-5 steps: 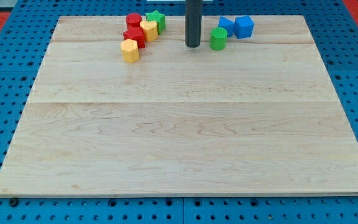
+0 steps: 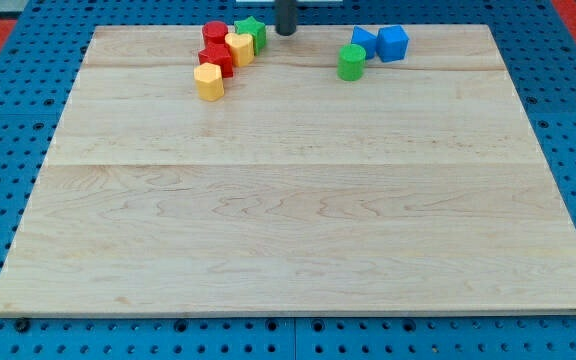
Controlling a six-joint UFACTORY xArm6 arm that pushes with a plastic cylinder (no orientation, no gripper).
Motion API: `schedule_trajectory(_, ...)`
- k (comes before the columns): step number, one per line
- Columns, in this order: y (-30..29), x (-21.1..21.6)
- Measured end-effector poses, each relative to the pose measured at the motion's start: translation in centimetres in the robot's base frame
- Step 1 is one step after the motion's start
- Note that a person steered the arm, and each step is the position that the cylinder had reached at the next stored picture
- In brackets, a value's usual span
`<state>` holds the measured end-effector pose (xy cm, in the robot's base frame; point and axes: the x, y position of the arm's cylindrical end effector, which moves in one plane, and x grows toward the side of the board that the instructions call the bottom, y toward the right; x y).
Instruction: Move the green star into the red circle
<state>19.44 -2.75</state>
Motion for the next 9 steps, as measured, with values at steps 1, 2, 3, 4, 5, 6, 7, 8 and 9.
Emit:
schedule_trajectory(1, -4.7, 0.0)
schedule_trajectory(2, -6.8, 0.0)
schedule_trajectory(3, -6.3, 0.0)
schedule_trajectory(4, -3.3, 0.0)
schedule_trajectory(5, -7.0, 1.0)
schedule_trajectory(6, -8.8, 1.7)
schedule_trajectory(7, -7.4, 1.8)
schedule_trajectory(8, -6.5, 2.3)
schedule_trajectory(9, -8.7, 4.2)
